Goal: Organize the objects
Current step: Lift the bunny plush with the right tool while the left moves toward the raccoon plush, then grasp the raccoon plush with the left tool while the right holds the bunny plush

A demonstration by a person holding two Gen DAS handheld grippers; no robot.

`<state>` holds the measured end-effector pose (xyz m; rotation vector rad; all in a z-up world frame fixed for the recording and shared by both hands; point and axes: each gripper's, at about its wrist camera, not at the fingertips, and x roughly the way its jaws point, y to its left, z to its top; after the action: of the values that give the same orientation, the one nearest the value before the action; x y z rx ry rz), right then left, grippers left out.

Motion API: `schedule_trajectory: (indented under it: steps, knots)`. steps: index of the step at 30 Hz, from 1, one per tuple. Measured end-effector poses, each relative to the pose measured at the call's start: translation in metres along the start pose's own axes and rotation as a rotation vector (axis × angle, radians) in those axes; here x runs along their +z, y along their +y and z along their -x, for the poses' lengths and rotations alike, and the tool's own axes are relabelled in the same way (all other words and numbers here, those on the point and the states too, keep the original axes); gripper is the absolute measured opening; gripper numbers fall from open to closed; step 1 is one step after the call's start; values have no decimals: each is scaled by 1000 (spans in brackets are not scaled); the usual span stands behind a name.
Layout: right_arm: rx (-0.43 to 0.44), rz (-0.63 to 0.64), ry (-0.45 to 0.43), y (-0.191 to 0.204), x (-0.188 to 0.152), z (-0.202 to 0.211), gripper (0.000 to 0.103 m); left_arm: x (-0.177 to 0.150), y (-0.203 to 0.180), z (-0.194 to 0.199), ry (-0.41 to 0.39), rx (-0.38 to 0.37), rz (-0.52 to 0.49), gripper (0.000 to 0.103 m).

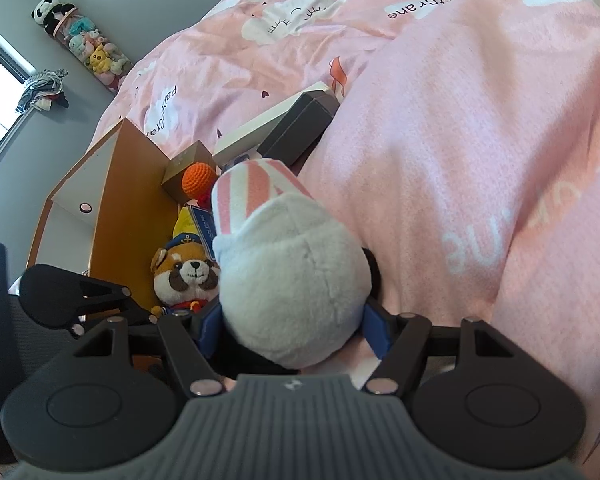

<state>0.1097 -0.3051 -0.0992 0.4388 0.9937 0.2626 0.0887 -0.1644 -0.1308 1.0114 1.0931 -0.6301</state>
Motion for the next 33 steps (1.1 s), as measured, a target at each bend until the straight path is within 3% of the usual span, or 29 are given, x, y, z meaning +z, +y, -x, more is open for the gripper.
schedule_trajectory:
  steps: [2,6,9,11,18,21,23,25,28,33]
  knots:
    - [2,-8,-1,0,1,3,70,-1,5,9,-40,-3,37,15]
    - [53,-62,-11,-6,2,18,70,2,10,36,-193,-3,89,14]
    - [130,-144,8,-23,3,27,70,2,11,57,-326,-65,118,14]
    - [190,-193,26,-34,2,29,70,1,10,60,-366,-114,129,14]
    - [251,-255,73,-39,-3,16,70,-1,13,39,-287,-214,245,19]
    - [164,-232,69,-38,-5,8,70,-7,17,37,-275,-211,297,28]
    - [168,-232,62,-38,-6,11,70,-12,23,40,-275,-207,345,44]
    - [151,-223,47,-35,-5,16,70,-17,29,43,-267,-203,416,53]
    - [87,-166,31,-24,-5,21,71,-21,41,43,-215,-227,529,55]
    - [-47,-36,-22,-3,-3,33,70,-19,54,30,-133,-274,623,55]
